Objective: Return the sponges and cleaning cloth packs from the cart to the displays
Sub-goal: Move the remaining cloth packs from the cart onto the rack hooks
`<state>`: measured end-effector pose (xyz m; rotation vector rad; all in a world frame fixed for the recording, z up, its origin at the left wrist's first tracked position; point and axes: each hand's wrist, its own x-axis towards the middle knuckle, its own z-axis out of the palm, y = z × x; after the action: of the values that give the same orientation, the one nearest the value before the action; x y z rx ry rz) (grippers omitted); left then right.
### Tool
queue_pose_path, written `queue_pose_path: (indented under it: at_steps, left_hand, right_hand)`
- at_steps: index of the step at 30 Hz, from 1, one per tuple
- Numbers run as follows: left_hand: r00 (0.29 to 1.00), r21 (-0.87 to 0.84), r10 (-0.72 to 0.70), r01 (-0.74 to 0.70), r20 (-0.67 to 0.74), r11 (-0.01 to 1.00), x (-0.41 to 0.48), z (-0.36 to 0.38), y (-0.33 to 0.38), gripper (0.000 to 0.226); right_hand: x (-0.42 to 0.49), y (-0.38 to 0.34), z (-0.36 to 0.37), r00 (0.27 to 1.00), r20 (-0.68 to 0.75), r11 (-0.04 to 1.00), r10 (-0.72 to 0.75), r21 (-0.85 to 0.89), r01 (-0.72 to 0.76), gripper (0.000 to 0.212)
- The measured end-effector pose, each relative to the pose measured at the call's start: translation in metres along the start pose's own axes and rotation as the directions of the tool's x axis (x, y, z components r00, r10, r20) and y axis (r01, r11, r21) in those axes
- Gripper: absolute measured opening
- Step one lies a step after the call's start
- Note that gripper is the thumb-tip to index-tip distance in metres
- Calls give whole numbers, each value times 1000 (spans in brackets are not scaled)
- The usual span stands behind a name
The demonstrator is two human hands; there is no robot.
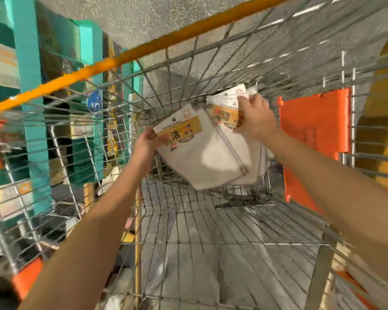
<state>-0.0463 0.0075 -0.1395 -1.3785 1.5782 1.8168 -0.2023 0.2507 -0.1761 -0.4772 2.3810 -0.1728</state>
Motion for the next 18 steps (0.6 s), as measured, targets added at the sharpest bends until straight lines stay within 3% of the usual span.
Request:
queue_pose_path:
  at_steps: [3, 9, 12, 15, 18]
  left_hand:
    - [1000, -34, -5, 5, -7, 999, -4, 0, 1, 17]
    - [993, -71, 99, -94, 68, 993, -37, 4, 8, 9]
    - [980, -19, 168, -167, 110, 986, -64, 1, 14, 6]
    - [976, -25, 215, -214, 21, 976, -91, -6, 19, 10]
    - [959, -43, 281, -282, -33, 958, -135, -10, 30, 3]
  right_hand:
    - [-4, -1, -3, 997, -3, 997, 73, -27, -73, 81]
    - [-47, 11, -5, 961, -275, 998, 2, 60, 15, 34]
    - [-79, 17, -14, 963, -260, 991, -71, 94, 99, 24]
    - [-116, 16, -40, 982, -180, 948, -63, 297, 116, 13]
    - [-156, 15, -77, 972, -209, 920, -109, 348, 179, 5]
